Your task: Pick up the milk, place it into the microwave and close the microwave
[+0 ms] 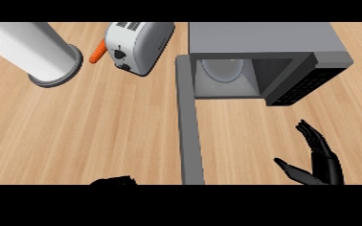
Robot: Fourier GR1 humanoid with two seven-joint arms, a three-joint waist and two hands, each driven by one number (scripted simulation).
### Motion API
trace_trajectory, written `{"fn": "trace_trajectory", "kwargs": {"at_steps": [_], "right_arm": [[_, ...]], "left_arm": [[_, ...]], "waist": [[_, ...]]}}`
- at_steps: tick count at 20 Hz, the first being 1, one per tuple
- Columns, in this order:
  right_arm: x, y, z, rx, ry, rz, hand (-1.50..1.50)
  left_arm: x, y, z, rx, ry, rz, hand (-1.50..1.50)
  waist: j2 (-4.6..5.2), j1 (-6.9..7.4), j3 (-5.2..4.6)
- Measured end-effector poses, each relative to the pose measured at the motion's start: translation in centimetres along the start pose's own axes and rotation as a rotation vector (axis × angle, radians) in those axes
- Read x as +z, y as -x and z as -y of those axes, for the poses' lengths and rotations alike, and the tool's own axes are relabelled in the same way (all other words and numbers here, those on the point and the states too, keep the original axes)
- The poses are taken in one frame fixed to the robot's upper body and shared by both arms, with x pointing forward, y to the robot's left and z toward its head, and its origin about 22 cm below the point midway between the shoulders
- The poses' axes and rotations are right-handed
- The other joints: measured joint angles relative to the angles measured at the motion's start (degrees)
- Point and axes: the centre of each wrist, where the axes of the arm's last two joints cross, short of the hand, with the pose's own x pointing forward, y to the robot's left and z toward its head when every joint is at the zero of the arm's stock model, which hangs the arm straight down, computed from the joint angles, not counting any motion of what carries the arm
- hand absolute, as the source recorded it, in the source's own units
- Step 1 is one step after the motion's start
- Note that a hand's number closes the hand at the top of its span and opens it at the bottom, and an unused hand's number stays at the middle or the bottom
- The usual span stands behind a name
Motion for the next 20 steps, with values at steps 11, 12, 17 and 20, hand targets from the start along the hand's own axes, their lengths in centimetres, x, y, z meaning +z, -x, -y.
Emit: {"fn": "trace_trajectory", "kwargs": {"at_steps": [11, 12, 17, 20], "right_arm": [[1.4, -2.3, 7.5, -0.003, 0.078, -0.012, -1.50], [1.7, -2.4, 8.0, 0.000, 0.081, -0.017, -1.50], [1.8, -2.8, 8.9, -0.002, 0.070, -0.028, -1.50], [2.0, -3.1, 9.6, -0.002, 0.073, -0.028, -1.50]], "left_arm": [[-8.0, 2.5, 0.6, -0.113, 0.015, -0.019, 1.50], [-8.4, 2.7, 0.7, -0.125, 0.045, -0.038, 1.50], [-10.6, 4.0, 3.0, -0.155, 0.245, -0.180, 1.50], [-11.8, 4.8, 4.3, -0.169, 0.355, -0.250, 1.50]], "waist": [[0.18, 0.30, 0.05], [0.19, 0.26, 0.05], [0.26, -0.26, 0.08], [0.27, -0.47, 0.09]]}}
